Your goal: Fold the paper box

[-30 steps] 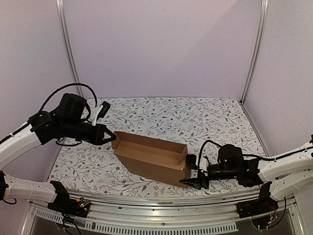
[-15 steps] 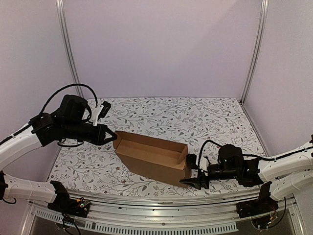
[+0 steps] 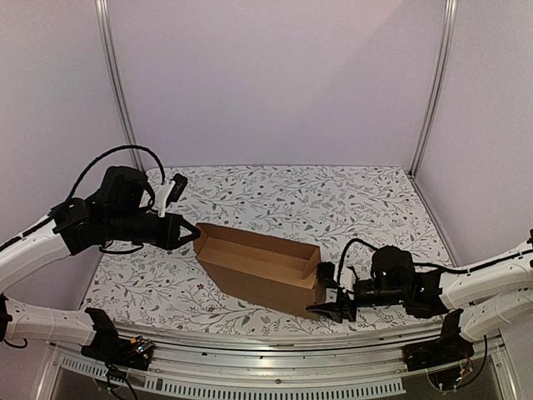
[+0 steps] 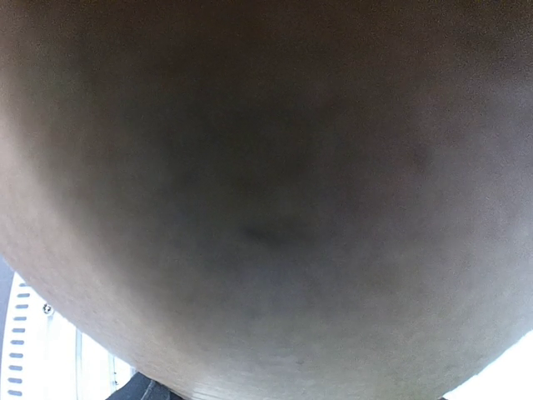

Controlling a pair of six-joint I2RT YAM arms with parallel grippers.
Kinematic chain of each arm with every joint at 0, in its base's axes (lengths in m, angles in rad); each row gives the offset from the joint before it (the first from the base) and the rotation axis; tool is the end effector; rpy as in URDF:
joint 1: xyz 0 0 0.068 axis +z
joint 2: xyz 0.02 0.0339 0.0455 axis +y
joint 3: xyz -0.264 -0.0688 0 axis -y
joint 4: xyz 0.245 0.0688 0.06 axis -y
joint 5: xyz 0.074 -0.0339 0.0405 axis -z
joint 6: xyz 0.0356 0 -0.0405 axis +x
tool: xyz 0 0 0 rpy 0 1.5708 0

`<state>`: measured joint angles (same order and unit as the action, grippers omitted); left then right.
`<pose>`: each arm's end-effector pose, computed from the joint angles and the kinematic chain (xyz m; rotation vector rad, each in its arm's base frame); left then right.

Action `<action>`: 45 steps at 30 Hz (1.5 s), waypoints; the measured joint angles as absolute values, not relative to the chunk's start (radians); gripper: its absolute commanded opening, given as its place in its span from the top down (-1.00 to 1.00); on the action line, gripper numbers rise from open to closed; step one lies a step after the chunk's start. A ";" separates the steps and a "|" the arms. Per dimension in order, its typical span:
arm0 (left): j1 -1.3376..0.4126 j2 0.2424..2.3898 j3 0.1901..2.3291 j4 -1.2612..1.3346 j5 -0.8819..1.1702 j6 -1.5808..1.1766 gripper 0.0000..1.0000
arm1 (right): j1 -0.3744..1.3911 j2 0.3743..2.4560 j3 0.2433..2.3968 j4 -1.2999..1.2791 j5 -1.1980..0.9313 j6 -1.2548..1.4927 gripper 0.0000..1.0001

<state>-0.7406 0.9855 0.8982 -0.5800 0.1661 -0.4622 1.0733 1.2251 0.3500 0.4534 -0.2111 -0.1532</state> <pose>0.1504 -0.1455 0.3044 0.4220 2.3246 -0.8101 0.1046 0.2082 0.1677 -1.3066 1.6101 0.7910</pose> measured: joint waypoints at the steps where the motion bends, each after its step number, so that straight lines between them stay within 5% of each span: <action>1: -0.742 0.983 0.896 -0.577 0.165 -0.464 1.00 | 1.073 1.225 0.350 0.453 -0.211 -0.153 0.54; 18: -0.762 0.980 0.878 -0.542 0.140 -0.472 1.00 | 1.079 1.174 0.347 0.408 -0.168 -0.144 -0.22; 45: -0.854 1.017 0.888 -0.524 -0.022 -0.472 1.00 | 1.087 1.151 0.326 0.412 -0.141 -0.091 -0.24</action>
<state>-0.8543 1.0168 0.8875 -0.5243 -0.0216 -0.4721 1.0866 1.1511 0.3260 0.4122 -0.1406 -0.0906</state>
